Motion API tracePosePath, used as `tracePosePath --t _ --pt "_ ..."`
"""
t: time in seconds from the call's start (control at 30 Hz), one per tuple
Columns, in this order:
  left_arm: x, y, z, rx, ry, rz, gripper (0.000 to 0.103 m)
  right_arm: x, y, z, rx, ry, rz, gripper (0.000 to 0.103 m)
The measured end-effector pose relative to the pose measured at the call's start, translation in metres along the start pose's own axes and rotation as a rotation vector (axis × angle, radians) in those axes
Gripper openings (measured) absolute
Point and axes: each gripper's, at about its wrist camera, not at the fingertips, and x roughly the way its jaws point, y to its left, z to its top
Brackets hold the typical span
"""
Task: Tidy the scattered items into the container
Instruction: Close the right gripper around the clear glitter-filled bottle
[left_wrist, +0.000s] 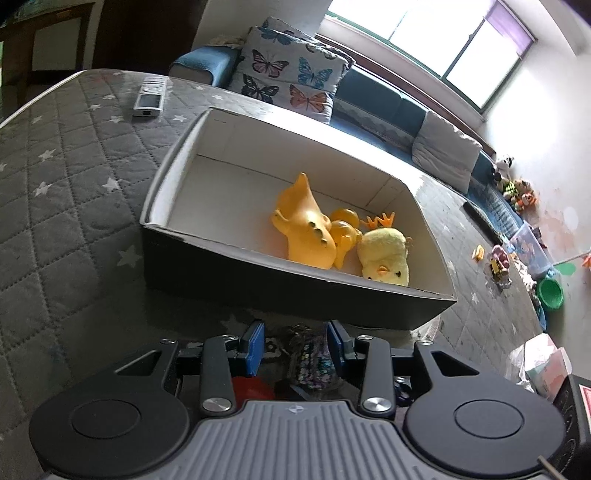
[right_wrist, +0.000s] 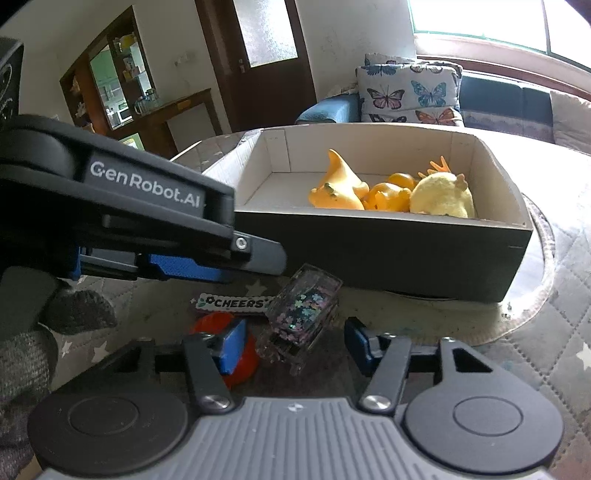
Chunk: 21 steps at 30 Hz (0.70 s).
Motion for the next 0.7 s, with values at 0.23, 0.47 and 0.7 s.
tracePosePath --t 0.23,0.47,0.7 --pt "0.015 -0.014 0.004 0.048 0.030 -0.005 0.039 0.003 0.001 -0.002 -0.008 0.018 0.019 0.040" --pt "0.027 -0.016 0.004 0.038 0.066 -0.016 0.039 -0.005 0.003 -0.003 -0.050 0.018 -0.007 0.032" --pt "0.032 -0.017 0.005 0.015 0.087 -0.024 0.039 -0.009 0.001 0.000 -0.051 0.017 -0.013 0.032"
